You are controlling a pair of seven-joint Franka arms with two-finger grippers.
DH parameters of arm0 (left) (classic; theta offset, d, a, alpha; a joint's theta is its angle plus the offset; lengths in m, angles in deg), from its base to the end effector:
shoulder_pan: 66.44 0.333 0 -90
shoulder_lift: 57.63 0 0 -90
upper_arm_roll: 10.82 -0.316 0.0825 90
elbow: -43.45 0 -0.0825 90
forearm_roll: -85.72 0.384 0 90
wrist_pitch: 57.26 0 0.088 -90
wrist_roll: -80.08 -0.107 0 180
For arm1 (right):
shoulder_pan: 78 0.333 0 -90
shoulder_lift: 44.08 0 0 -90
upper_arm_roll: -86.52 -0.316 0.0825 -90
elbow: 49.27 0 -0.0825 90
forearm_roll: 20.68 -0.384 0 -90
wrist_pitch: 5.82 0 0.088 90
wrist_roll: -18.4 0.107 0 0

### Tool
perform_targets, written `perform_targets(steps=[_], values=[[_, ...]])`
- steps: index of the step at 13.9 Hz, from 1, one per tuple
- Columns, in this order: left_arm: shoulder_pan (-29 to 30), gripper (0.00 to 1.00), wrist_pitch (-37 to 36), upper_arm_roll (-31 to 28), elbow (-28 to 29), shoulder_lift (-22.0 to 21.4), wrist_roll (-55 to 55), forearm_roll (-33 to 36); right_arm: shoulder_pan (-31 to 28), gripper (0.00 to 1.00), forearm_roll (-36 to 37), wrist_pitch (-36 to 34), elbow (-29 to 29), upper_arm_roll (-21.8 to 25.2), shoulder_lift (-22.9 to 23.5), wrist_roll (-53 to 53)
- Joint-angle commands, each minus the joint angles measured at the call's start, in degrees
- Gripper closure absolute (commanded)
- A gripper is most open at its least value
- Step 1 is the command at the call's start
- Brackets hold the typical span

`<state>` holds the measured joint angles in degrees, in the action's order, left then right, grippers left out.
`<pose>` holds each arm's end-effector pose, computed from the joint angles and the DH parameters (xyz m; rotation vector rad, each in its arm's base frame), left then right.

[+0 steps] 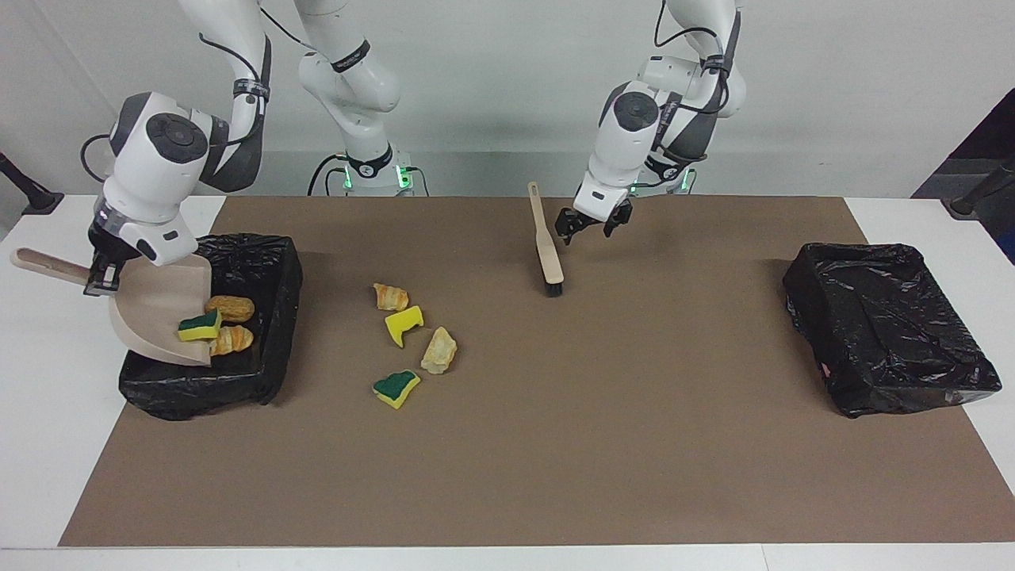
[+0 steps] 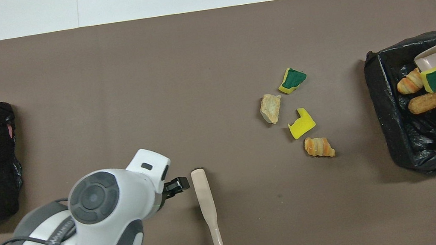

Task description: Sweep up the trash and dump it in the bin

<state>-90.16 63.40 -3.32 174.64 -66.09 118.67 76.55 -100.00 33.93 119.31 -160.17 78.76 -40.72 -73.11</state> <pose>0.4124 -0.2597 0.4091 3.0453 0.3281 -0.1484 0.5717 -0.1775 0.4868 1.4571 1.9326 -0.6973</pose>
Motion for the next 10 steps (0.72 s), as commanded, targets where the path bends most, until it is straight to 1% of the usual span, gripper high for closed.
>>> perform_targets(steps=[1,2,3,4,5,8,10], values=[[6.56,0.00,-6.82,0.50,-3.04,-1.04,-7.45,1.53,1.26,1.00,4.00,-3.75,-1.34,-0.15,-3.35,3.63],[8.85,0.00,-7.89,0.59,-3.40,-0.95,-10.53,3.10,1.43,1.00,4.10,-5.24,-1.42,-0.59,-4.22,3.54],[11.30,0.00,-8.33,0.67,-3.40,-0.95,-14.13,5.03,3.78,1.00,4.19,-7.51,-1.42,-0.50,-5.02,3.63],[13.68,0.00,-9.03,0.50,-3.40,-1.04,-17.73,5.83,5.20,1.00,4.37,-9.63,-0.99,-0.42,-5.20,3.71],[16.66,0.00,-9.56,0.41,-3.92,-1.48,-21.95,6.01,5.39,1.00,4.45,-11.21,-0.20,-0.59,-5.55,3.71],[23.70,0.00,-14.03,0.50,-8.13,-1.40,-32.33,6.63,6.88,1.00,3.32,-12.46,1.82,-0.59,-5.55,4.85],[25.48,0.00,-18.24,0.50,-12.78,-0.87,-34.55,8.82,6.97,1.00,1.75,-12.37,2.44,-0.94,-5.38,7.74]])
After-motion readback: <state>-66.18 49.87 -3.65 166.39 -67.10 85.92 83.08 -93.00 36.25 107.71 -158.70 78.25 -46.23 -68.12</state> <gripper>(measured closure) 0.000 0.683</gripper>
